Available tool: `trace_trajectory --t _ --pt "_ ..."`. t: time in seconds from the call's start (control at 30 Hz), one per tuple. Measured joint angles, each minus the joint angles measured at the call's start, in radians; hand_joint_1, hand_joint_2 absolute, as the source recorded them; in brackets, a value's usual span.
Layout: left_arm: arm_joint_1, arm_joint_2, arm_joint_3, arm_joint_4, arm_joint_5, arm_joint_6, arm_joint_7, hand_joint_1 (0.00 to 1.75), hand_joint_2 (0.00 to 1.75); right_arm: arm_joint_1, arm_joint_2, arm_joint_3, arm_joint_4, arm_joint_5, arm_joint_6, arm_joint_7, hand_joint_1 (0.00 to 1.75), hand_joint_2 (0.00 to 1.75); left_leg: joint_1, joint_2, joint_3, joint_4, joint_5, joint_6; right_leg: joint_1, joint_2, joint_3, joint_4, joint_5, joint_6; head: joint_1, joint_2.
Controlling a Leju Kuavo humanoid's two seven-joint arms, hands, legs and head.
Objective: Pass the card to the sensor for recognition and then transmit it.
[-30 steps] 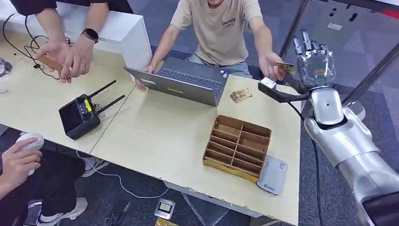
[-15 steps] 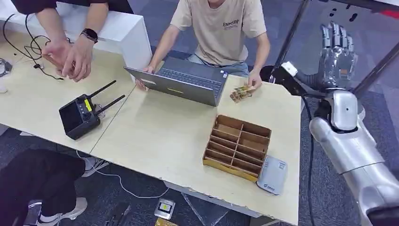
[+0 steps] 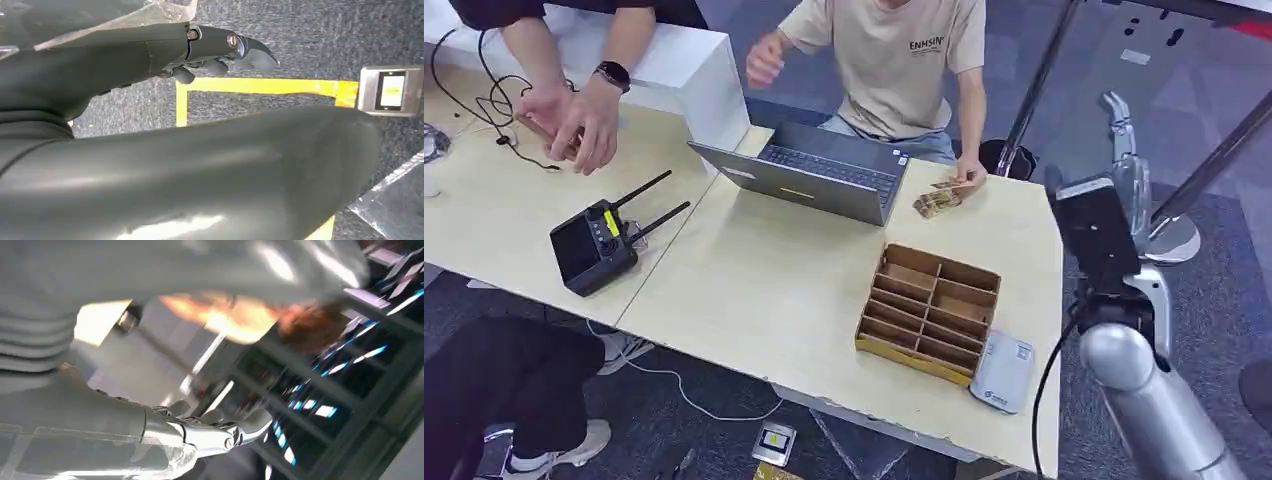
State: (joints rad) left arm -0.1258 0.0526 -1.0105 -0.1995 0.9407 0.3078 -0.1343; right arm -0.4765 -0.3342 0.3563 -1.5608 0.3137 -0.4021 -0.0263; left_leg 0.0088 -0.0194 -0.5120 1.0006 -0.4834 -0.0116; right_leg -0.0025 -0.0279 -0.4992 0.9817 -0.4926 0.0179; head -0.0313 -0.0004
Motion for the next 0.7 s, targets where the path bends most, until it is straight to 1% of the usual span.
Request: trace_trajectory --t 0.03,0.07,0.2,0.37,0.57,0.7 --pt "0.002 0.000 0.002 0.000 0.001 0.001 0.000 0.00 0.00 0.027 0.003 -0.006 -0.033 -0.015 0.004 -0.008 0.00 1.75 0.000 0.000 0.000 0.000 0.000 0.000 0.000 0.000 0.000 0.000 0.000 0.000 0.000 0.000" --pt "0.002 0.000 0.003 0.000 0.003 0.002 0.000 0.00 1.75 0.050 0.006 -0.012 -0.065 -0.029 0.007 -0.016 0.00 1.75 0.000 0.000 0.000 0.000 0.000 0.000 0.000 0.000 0.000 0.000 0.000 0.000 0.000 0.000" --pt "0.004 0.002 0.009 0.000 0.015 0.010 0.005 0.00 1.75 0.143 0.021 -0.029 -0.196 -0.072 0.019 -0.037 0.00 1.75 0.000 0.000 0.000 0.000 0.000 0.000 0.000 0.000 0.000 0.000 0.000 0.000 0.000 0.000" --pt "0.004 0.003 0.013 0.000 0.024 0.018 0.020 0.00 1.75 0.222 0.038 -0.039 -0.314 -0.107 0.022 -0.037 0.00 1.75 0.000 0.000 0.000 0.000 0.000 0.000 0.000 0.000 0.000 0.000 0.000 0.000 0.000 0.000" --pt "0.004 0.005 0.017 0.000 0.034 0.024 0.024 0.00 1.75 0.297 0.057 -0.039 -0.419 -0.137 0.022 -0.037 0.00 1.75 0.000 0.000 0.000 0.000 0.000 0.000 0.000 0.000 0.000 0.000 0.000 0.000 0.000 0.000" --pt "0.004 0.006 0.028 0.000 0.039 0.028 0.038 0.00 1.75 0.327 0.066 -0.036 -0.469 -0.154 0.022 -0.036 0.00 1.75 0.000 0.000 0.000 0.000 0.000 0.000 0.000 0.000 0.000 0.000 0.000 0.000 0.000 0.000"
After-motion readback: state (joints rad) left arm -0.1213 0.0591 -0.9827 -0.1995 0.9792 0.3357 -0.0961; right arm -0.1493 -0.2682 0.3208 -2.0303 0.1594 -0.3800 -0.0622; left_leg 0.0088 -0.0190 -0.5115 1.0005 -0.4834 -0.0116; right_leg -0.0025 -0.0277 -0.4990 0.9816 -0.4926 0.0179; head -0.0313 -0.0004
